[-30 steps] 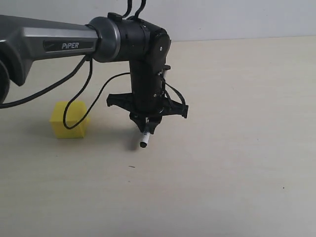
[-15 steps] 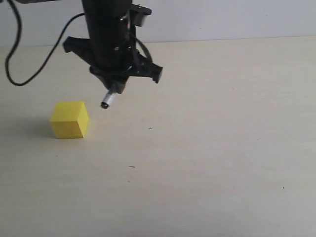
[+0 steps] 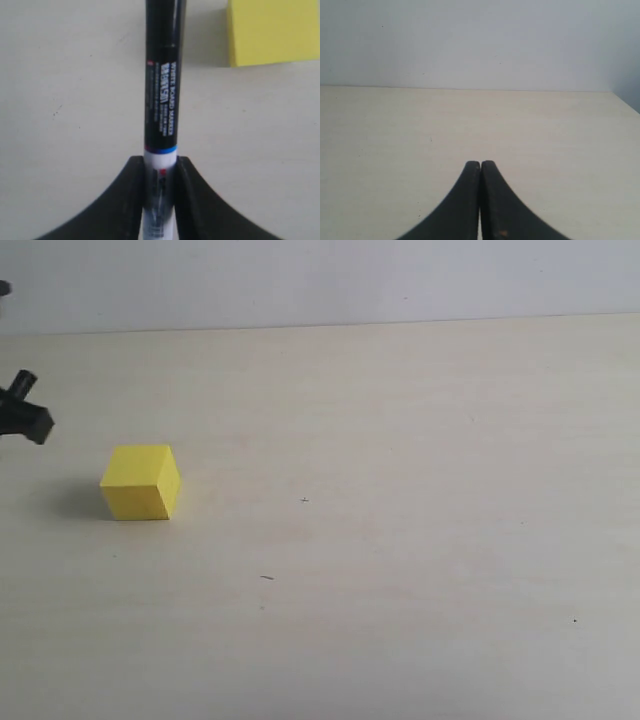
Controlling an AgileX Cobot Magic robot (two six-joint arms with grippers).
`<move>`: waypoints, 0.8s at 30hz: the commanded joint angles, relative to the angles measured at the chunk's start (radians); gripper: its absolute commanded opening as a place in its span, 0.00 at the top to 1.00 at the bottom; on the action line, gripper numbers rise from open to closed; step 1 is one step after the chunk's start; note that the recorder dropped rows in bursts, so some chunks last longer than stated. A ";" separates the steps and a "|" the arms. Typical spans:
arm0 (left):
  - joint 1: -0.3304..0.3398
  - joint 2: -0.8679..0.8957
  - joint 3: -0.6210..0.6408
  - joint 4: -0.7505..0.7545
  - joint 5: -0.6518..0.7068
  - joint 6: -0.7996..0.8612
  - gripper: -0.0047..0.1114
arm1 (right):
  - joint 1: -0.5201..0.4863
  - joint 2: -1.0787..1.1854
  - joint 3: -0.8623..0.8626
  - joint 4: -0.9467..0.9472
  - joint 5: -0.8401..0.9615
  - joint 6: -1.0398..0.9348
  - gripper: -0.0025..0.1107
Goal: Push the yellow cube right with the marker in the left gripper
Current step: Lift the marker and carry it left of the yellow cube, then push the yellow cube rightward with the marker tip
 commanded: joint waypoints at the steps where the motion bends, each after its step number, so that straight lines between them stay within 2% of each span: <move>1: 0.167 -0.012 0.050 -0.120 -0.057 0.213 0.96 | -0.006 -0.007 0.005 0.000 -0.001 0.000 0.98; 4: 0.233 0.024 0.067 -0.138 -0.068 0.369 0.96 | -0.006 -0.007 0.005 0.000 -0.001 0.000 0.98; 7: 0.244 0.073 0.070 -0.129 -0.112 0.485 0.96 | -0.006 -0.007 0.005 0.000 -0.001 0.000 0.98; 13: 0.247 0.168 0.053 -0.016 -0.395 0.832 0.96 | -0.006 -0.007 0.005 0.000 -0.001 0.000 0.98; 14: 0.253 0.186 0.042 -0.014 -0.410 0.892 0.96 | -0.006 -0.007 0.005 0.000 -0.001 0.000 0.98; 15: 0.265 0.222 0.015 -0.014 -0.408 1.018 0.96 | -0.006 -0.007 0.005 0.000 -0.001 0.000 0.98; 20: 0.305 0.334 -0.050 -0.032 -0.364 1.366 0.96 | -0.006 -0.007 0.005 0.000 -0.001 0.000 0.98; 21: 0.327 0.373 -0.084 -0.071 -0.348 1.469 0.96 | -0.006 -0.007 0.005 0.000 -0.001 0.000 0.98; 24: 0.387 0.462 -0.181 -0.202 -0.283 1.635 0.96 | -0.006 -0.007 0.005 0.000 -0.001 0.000 0.98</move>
